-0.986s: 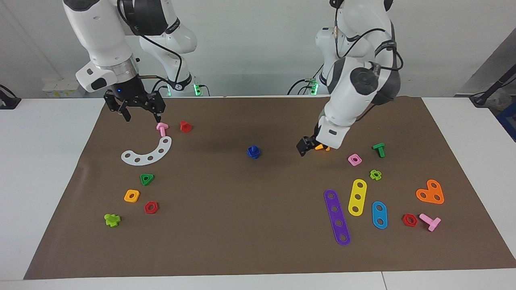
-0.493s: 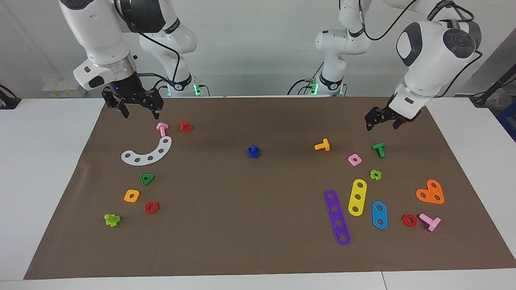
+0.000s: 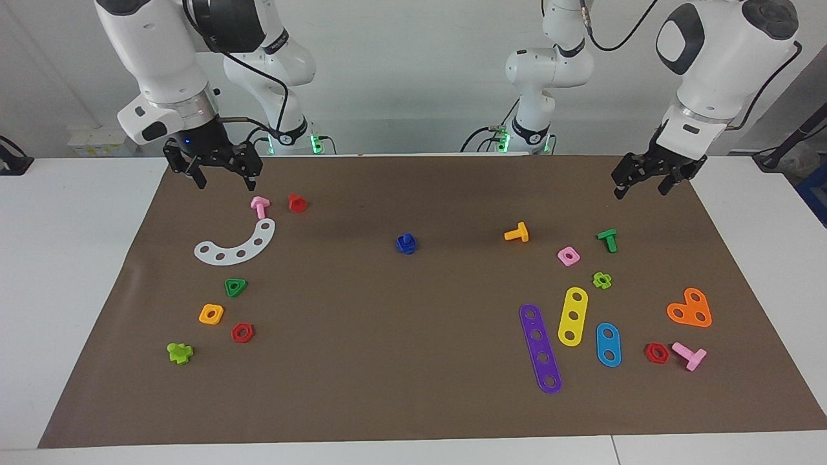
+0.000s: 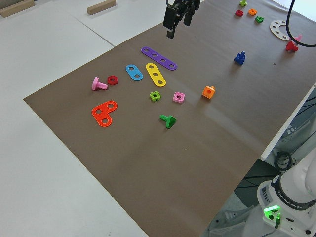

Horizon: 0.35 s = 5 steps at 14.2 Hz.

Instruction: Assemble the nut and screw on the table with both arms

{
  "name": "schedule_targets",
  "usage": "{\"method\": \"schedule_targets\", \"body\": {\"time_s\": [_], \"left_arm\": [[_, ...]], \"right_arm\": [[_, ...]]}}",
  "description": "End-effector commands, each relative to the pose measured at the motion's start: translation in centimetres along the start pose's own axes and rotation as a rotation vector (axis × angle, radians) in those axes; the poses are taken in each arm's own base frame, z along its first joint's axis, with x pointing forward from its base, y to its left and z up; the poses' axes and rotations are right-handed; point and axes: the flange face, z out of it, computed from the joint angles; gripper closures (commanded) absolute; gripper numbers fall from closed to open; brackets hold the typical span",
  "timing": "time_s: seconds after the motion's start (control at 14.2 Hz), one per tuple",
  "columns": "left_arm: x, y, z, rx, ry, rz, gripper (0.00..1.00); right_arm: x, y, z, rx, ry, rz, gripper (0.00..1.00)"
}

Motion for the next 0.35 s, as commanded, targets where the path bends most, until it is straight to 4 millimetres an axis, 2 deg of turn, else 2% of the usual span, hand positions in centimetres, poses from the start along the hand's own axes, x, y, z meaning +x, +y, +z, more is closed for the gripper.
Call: {"method": "schedule_targets", "body": {"time_s": [0.0,0.28], "left_arm": [[0.4,0.0,-0.83,0.023,0.026,0.017,0.0],[-0.03,-0.29,-1.49,0.021,0.026,0.018,0.0]], "right_arm": [[-0.38,0.14,-0.46,0.027,0.0,-0.023,0.0],[-0.38,0.12,-0.46,0.028,0.0,-0.023,0.0]]}}
